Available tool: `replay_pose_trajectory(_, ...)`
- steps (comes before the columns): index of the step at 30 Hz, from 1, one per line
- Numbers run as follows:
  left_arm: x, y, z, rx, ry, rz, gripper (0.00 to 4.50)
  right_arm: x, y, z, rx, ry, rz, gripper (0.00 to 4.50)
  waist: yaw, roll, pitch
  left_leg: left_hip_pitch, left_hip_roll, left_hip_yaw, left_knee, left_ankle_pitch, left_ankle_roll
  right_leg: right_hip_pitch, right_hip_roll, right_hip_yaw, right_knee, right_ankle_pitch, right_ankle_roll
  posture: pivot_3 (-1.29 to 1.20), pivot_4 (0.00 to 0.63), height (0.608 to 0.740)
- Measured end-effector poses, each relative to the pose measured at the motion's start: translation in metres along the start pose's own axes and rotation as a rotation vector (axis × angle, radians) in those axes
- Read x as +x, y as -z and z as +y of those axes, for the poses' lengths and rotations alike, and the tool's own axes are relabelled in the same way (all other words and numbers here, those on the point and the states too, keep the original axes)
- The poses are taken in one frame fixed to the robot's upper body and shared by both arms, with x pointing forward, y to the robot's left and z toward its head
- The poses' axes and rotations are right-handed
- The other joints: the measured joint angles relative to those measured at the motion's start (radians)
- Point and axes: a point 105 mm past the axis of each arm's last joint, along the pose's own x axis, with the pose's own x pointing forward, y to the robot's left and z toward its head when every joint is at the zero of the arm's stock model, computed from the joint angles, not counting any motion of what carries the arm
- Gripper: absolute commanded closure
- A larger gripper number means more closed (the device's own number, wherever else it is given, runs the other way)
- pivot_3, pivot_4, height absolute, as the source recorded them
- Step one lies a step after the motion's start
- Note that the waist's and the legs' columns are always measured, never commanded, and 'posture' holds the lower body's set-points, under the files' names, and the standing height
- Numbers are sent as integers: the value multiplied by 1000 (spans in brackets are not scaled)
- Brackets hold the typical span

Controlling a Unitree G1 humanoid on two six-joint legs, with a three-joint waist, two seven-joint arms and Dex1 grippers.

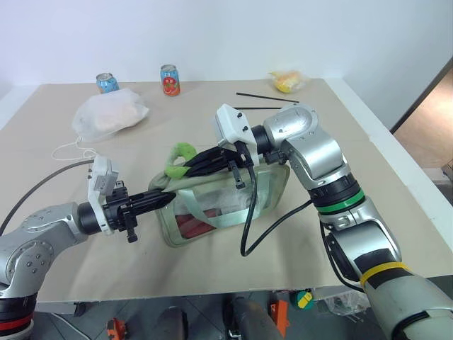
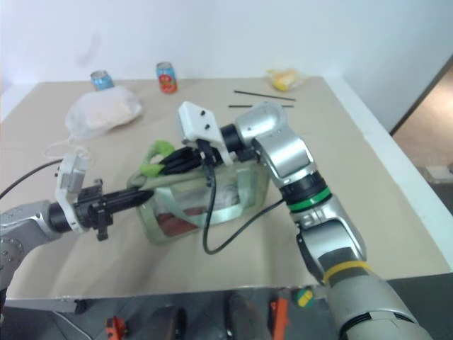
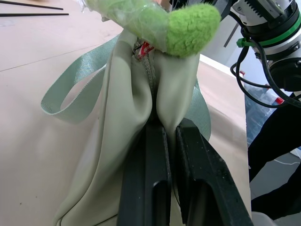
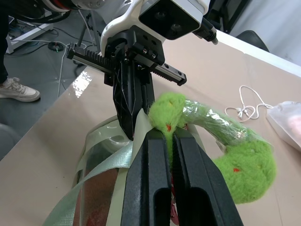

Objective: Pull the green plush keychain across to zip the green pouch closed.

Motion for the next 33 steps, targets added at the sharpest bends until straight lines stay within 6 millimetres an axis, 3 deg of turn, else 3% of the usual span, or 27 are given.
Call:
replay_pose_trajectory(5,2,0,0,-3,5,-7,4500,-6,3,0,8,5,15,4461,0,0,0,0,-1,0,0,0,0,0,0,0,0,0,0,0,150,740)
replay_pose_trajectory(8,4,0,0,0,6,-9,4500,-21,9,-8,29,78,35,4461,5,0,0,0,-1,0,0,0,0,0,0,0,0,0,0,0,150,740)
replay_pose_trajectory(11,5,1,0,2,10,-19,4500,-74,19,-24,71,277,93,4461,15,0,0,-2,-3,0,0,0,0,0,-2,0,-2,0,1,0,150,740)
replay_pose_trajectory(14,6,1,0,1,12,-26,4500,-117,30,-23,98,403,163,4461,14,0,0,-2,-3,1,0,0,1,1,-2,0,-3,0,2,0,150,740)
replay_pose_trajectory(18,6,2,0,-4,16,-30,4500,-186,69,-5,198,597,368,4461,14,0,0,-3,-4,2,0,-1,1,0,-2,2,-4,-1,3,0,150,740)
replay_pose_trajectory(21,7,2,-1,-6,19,-30,4500,-220,99,17,264,677,525,4461,13,0,0,-1,-4,3,-1,-1,2,1,-2,3,-4,-1,3,0,150,740)
replay_pose_trajectory(26,12,5,-7,-9,54,-21,4500,-228,149,50,338,686,689,4461,12,0,0,0,-3,4,0,-1,2,3,0,4,-4,0,4,0,150,740)
replay_pose_trajectory(28,13,6,-7,-11,56,-18,4500,-209,175,68,355,618,737,4461,11,-3,-3,1,-2,4,-1,-1,2,6,1,4,-4,-1,3,0,150,740)
replay_pose_trajectory(30,12,7,-5,-18,44,-16,4500,-175,195,80,400,586,671,4461,11,-5,-5,3,-1,3,-1,-1,1,9,2,3,-4,-2,1,0,150,740)
replay_pose_trajectory(33,9,9,0,-28,9,-14,4500,-156,199,74,444,632,588,4461,-2,-11,-11,13,1,3,-1,-1,1,19,1,4,-4,-4,-2,0,150,740)
